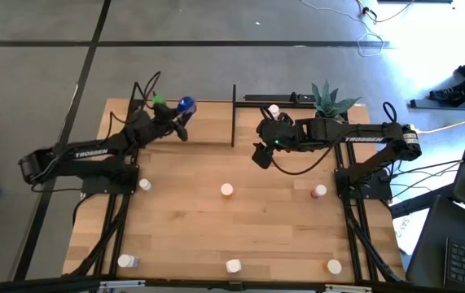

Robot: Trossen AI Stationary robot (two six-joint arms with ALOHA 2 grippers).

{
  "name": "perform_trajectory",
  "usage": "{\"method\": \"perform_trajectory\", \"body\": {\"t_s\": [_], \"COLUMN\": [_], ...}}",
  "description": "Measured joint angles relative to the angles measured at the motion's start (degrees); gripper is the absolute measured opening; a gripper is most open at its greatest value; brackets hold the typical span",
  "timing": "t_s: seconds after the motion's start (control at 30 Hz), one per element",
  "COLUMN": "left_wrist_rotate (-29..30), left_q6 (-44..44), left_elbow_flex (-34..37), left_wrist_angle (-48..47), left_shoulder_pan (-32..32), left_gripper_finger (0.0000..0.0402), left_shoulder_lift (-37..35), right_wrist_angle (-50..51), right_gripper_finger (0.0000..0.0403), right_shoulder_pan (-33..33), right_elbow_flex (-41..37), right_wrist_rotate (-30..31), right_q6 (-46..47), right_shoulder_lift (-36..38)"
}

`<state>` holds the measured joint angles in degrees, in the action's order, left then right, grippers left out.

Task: Pick and place medicine bottles onto shelf by color
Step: Put the blue pill bottle on the shelf

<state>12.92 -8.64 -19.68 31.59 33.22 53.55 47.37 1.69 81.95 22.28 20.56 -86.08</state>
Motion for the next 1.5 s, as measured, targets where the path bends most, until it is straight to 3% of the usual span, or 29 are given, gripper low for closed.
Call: {"method": "perform_trajectory", "body": {"t_s": [0.27, 0.6, 0.83, 1.1, 1.5], "left_wrist_rotate": [-14.0, -27.6, -27.0, -20.3, -16.4], "left_q6": [-0.4, 3.4, 1.6, 3.0, 4.2], "left_elbow_flex": [-9.1, -15.2, -15.2, -15.3, -15.3], "left_wrist_angle": [-8.7, -8.8, -8.7, -14.5, -18.2], "left_shoulder_pan": [7.8, 12.1, 13.4, 13.4, 14.6], "left_gripper_finger": [0.0158, 0.0158, 0.0158, 0.0158, 0.0157], "left_shoulder_lift": [7.8, 21.1, 24.8, 24.9, 23.6], "right_wrist_angle": [0.0, 0.0, 0.0, 0.0, 0.0], "right_gripper_finger": [0.0245, 0.0245, 0.0245, 0.0245, 0.0245], "right_shoulder_pan": [0.0, 0.0, 0.0, 0.0, 0.0], "right_elbow_flex": [0.0, 0.0, 0.0, 0.0, 0.0], "right_wrist_rotate": [0.0, 0.0, 0.0, 0.0, 0.0], "right_q6": [0.0, 0.0, 0.0, 0.0, 0.0], "right_shoulder_lift": [0.0, 0.0, 0.0, 0.0, 0.0]}}
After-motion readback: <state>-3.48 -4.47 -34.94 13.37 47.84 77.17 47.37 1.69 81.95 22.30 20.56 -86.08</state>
